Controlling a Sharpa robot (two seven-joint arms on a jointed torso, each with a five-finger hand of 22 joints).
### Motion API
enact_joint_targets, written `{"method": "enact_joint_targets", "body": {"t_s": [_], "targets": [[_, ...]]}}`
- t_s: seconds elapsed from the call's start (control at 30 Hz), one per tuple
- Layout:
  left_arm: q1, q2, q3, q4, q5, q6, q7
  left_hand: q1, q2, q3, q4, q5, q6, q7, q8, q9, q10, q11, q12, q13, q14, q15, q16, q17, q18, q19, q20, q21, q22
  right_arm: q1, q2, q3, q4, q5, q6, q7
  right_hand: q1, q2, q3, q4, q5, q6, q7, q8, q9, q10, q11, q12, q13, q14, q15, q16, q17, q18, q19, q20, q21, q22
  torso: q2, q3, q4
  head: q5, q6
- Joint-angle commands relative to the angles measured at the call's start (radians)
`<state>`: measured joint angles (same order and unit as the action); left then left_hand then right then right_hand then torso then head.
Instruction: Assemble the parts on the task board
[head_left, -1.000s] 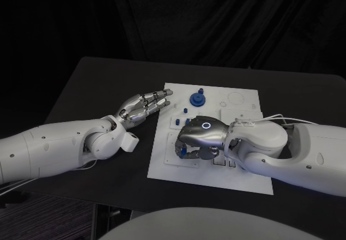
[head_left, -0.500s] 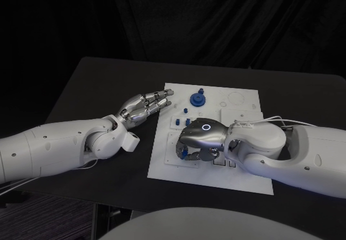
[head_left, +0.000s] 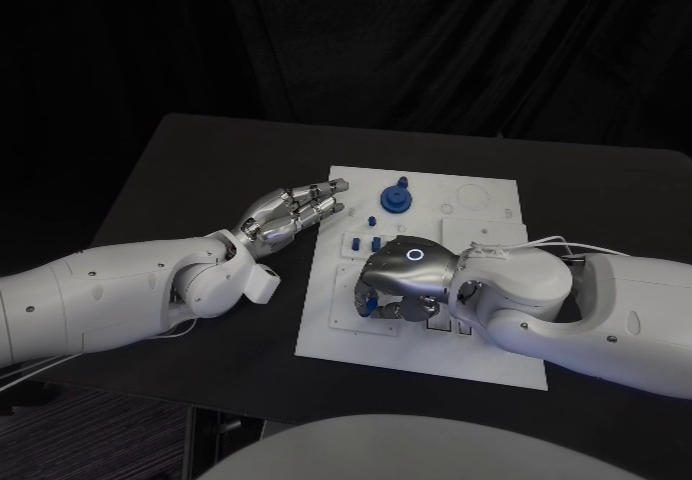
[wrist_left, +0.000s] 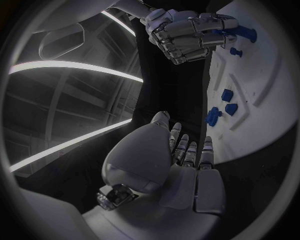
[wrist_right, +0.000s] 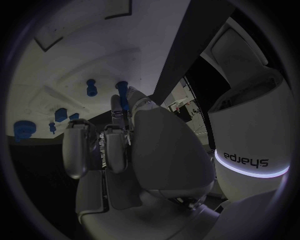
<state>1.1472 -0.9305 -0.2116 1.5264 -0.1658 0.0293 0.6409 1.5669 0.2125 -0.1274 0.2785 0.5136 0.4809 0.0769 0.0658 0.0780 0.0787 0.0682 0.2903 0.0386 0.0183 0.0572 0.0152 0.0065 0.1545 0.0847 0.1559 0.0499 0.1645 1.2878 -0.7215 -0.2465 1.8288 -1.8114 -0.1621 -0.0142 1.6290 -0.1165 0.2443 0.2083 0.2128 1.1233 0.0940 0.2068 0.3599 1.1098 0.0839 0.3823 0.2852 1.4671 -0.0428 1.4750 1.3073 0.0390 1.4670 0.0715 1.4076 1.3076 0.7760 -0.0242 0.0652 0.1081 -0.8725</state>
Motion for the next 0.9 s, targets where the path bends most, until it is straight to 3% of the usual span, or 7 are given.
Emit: {"method": "enact_joint_targets", "body": {"t_s": [0.03,0.6,0.7,0.73,0.8,0.83,0.9], "targets": [[-0.002,0.002,0.001,0.001,-0.001,0.016,0.010,0.011,0.003,0.004,0.000,0.004,-0.004,0.002,0.001,0.000,-0.002,0.005,-0.001,-0.001,0.001,0.010,0.003,0.002,0.010,0.001,0.006,0.003,0.002,-0.003,-0.001,0.000,0.005,-0.044,-0.009,-0.024,0.004,-0.003,0.005,0.000,0.005,0.008,-0.001,-0.001,0.000,0.073,-0.065,0.002,0.004,0.067,-0.005,-0.003,0.138,0.000,0.027,-0.008,-0.004,0.212,0.000,-0.0005,0.0007,0.000,0.000],[-0.003,0.005,0.001,-0.002,-0.001,0.021,0.005,0.011,0.004,0.005,0.000,0.004,-0.005,0.002,0.001,0.000,-0.002,0.005,-0.002,-0.001,0.002,0.011,0.004,0.002,0.010,0.001,0.007,0.003,0.001,-0.003,0.013,0.000,0.003,-0.061,0.030,-0.016,0.002,-0.011,0.007,-0.001,0.013,0.002,0.001,-0.011,0.003,0.071,-0.064,-0.005,0.009,0.065,-0.004,-0.007,0.134,0.001,0.024,-0.009,-0.009,0.210,0.000,-0.0002,-0.0015,0.005,0.000],[-0.003,0.006,0.001,-0.002,-0.001,0.021,0.005,0.011,0.004,0.005,0.000,0.004,-0.005,0.002,0.001,0.000,-0.002,0.005,-0.002,-0.001,0.002,0.011,0.004,0.002,0.010,0.001,0.007,0.003,0.001,-0.003,0.017,0.000,0.000,-0.061,0.027,-0.010,-0.019,-0.014,0.001,0.013,-0.017,-0.043,0.009,-0.044,-0.003,0.055,-0.053,-0.021,0.011,0.062,0.004,-0.014,0.125,0.002,0.020,-0.004,-0.018,0.208,0.000,-0.0006,0.0003,0.004,0.000],[-0.003,0.006,0.001,-0.002,-0.001,0.021,0.005,0.011,0.004,0.005,0.000,0.004,-0.005,0.002,0.001,0.000,-0.002,0.005,-0.002,-0.001,0.002,0.011,0.004,0.002,0.010,0.001,0.007,0.003,0.001,-0.004,0.018,0.000,-0.001,-0.061,0.026,-0.008,-0.044,-0.024,-0.010,0.029,-0.033,-0.091,0.018,-0.072,-0.012,0.040,-0.047,-0.033,0.010,0.059,0.011,-0.022,0.117,0.004,0.016,0.001,-0.028,0.205,0.000,-0.0007,0.0005,0.004,0.000],[-0.003,0.007,0.001,-0.002,-0.001,0.021,0.005,0.012,0.004,0.007,0.000,0.003,-0.005,0.002,0.001,0.000,-0.003,0.005,-0.002,-0.001,0.002,0.012,0.003,0.002,0.010,0.001,0.007,0.004,0.002,-0.005,0.019,0.000,-0.001,-0.061,0.022,-0.006,-0.053,-0.029,-0.015,0.034,-0.040,-0.114,0.016,-0.086,-0.015,0.032,-0.047,-0.039,0.011,0.058,0.010,-0.025,0.114,0.006,0.013,0.003,-0.035,0.203,0.000,-0.0010,0.0005,0.004,0.000],[-0.003,0.007,0.001,-0.002,-0.001,0.021,0.005,0.012,0.004,0.007,0.000,0.003,-0.005,0.002,0.001,0.000,-0.003,0.005,-0.002,-0.001,0.002,0.012,0.003,0.002,0.010,0.001,0.007,0.004,0.002,-0.006,0.019,0.000,-0.001,-0.061,0.021,-0.006,-0.072,-0.039,-0.025,0.046,-0.054,-0.165,0.001,-0.113,-0.022,0.013,-0.045,-0.051,0.011,0.056,0.011,-0.029,0.108,0.007,0.011,0.004,-0.039,0.201,0.000,-0.0010,0.0005,0.004,0.000],[-0.003,0.007,0.001,-0.003,-0.001,0.021,0.005,0.012,0.004,0.007,0.000,0.003,-0.005,0.002,0.001,0.000,-0.003,0.005,-0.002,-0.001,0.002,0.012,0.003,0.002,0.010,0.001,0.007,0.004,0.002,-0.007,0.020,0.000,-0.002,-0.055,0.021,-0.009,-0.096,-0.049,-0.041,0.061,-0.085,-0.220,-0.024,-0.139,-0.030,-0.020,-0.035,-0.068,0.010,0.054,0.009,-0.034,0.103,0.009,0.009,0.003,-0.045,0.200,0.000,-0.0011,-0.0001,0.005,0.000]]}}
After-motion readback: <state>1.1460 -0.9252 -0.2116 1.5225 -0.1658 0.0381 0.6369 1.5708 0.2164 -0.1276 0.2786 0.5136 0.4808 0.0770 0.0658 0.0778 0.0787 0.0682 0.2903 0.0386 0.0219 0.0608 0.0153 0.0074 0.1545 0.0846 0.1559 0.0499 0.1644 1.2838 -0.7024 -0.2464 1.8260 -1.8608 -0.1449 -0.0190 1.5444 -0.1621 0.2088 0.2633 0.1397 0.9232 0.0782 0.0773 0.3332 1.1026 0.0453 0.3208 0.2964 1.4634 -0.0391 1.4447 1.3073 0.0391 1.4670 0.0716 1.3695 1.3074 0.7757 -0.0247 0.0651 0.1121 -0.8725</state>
